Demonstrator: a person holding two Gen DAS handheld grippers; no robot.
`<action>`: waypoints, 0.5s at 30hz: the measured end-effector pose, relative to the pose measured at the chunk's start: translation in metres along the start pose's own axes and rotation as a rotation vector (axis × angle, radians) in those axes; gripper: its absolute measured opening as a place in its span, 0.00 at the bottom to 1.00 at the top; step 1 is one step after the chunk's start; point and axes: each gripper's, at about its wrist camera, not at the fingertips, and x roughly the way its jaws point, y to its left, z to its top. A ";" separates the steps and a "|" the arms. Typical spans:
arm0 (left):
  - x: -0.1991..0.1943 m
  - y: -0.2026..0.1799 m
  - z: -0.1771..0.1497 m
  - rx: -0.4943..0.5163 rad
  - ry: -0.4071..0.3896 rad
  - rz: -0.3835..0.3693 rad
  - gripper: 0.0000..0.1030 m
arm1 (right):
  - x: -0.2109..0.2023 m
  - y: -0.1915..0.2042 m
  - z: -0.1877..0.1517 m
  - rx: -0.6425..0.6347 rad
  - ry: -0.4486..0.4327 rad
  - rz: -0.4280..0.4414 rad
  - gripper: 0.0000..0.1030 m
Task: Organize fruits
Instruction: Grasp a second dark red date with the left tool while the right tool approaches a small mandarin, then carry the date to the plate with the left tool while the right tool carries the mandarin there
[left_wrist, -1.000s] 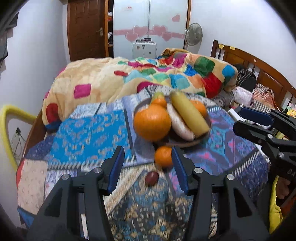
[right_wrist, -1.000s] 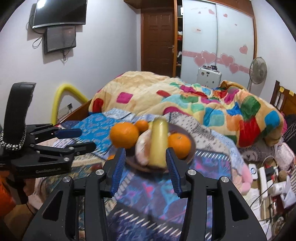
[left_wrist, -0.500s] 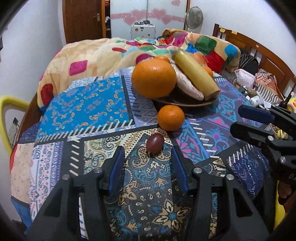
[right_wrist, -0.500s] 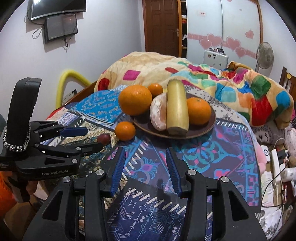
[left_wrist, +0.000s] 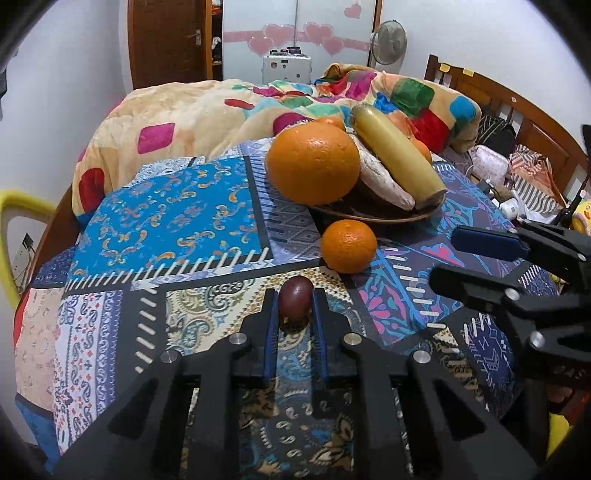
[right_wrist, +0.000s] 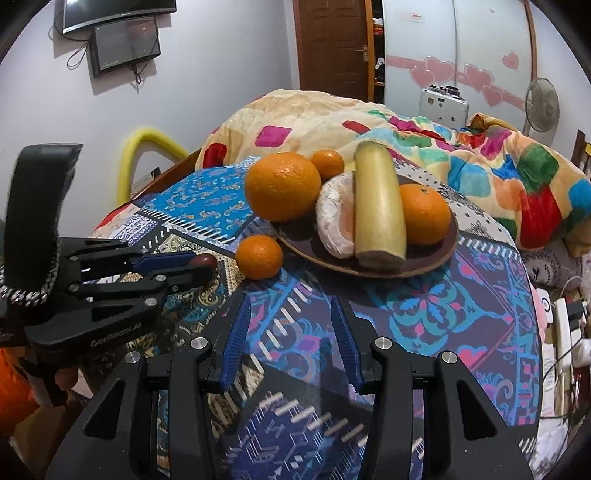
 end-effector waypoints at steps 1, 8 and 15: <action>-0.002 0.003 -0.001 -0.003 -0.003 -0.001 0.17 | 0.003 0.002 0.003 -0.004 0.006 0.003 0.41; -0.018 0.024 -0.008 -0.033 -0.035 -0.006 0.17 | 0.023 0.011 0.017 0.006 0.039 0.028 0.41; -0.015 0.035 -0.017 -0.056 -0.038 -0.029 0.17 | 0.040 0.020 0.021 -0.021 0.078 0.008 0.41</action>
